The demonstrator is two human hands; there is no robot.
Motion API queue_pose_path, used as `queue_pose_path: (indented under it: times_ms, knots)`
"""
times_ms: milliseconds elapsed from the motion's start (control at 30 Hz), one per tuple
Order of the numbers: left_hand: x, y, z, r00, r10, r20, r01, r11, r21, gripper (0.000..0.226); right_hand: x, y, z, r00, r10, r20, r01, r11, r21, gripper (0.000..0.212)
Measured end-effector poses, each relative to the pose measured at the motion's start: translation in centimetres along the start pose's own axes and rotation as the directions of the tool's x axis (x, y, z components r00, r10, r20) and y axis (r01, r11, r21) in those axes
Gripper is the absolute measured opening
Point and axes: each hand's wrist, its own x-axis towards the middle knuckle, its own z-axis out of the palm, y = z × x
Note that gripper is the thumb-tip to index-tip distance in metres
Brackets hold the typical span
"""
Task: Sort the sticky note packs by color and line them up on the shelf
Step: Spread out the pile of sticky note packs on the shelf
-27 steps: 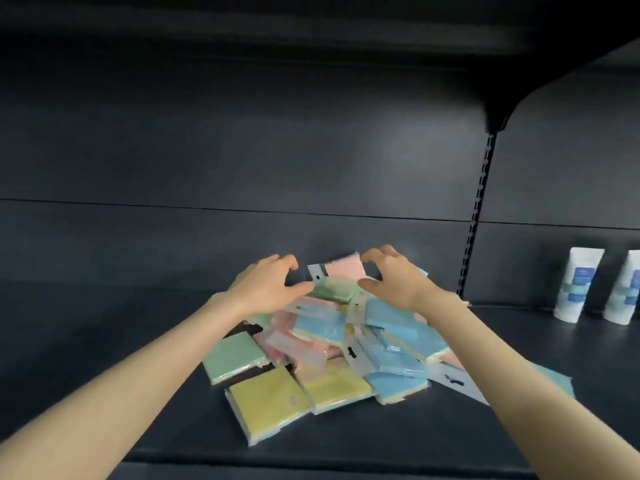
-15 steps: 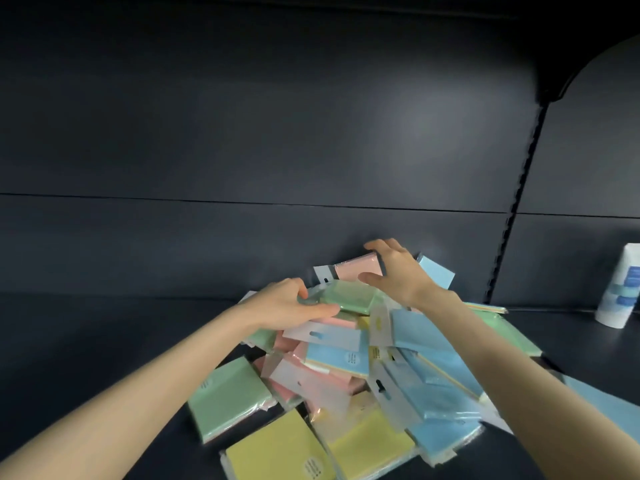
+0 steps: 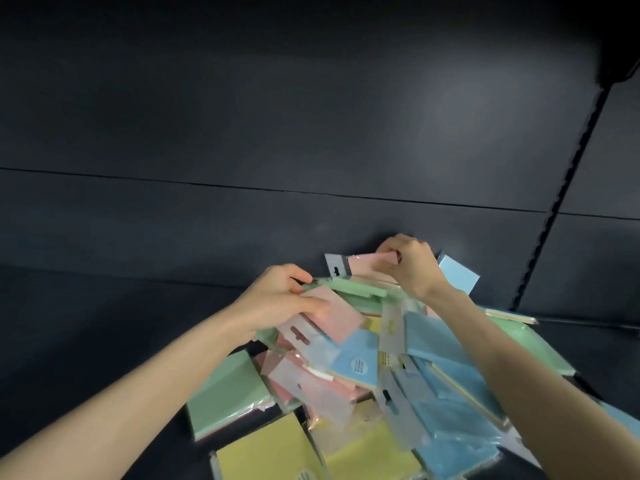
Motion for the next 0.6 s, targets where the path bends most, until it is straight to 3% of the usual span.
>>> queue_pose_path:
  times_ms: [133,367,600]
  knots:
    - [-1.5,0.6,-0.4,0.995,0.013,-0.102,-0.029,0.986,-0.162,0.050,-0.6,-1.1,-1.3,0.998,-0.005,-0.058,0.014,0.987,0.159,0.008]
    - [-4.2,1.7,-3.4,0.954,0.083,-0.287,-0.157,0.957,-0.245,0.034,-1.4,-4.1,-3.1,0.988,-0.007,-0.155,0.063,0.931,0.360,0.011]
    - [-7.7,-0.2,-7.5,0.919,0.103,-0.380,-0.187,0.963,-0.192,0.029,-3.4,-9.0,-2.3,0.991,-0.029,-0.128,0.088,0.869,0.488,0.012]
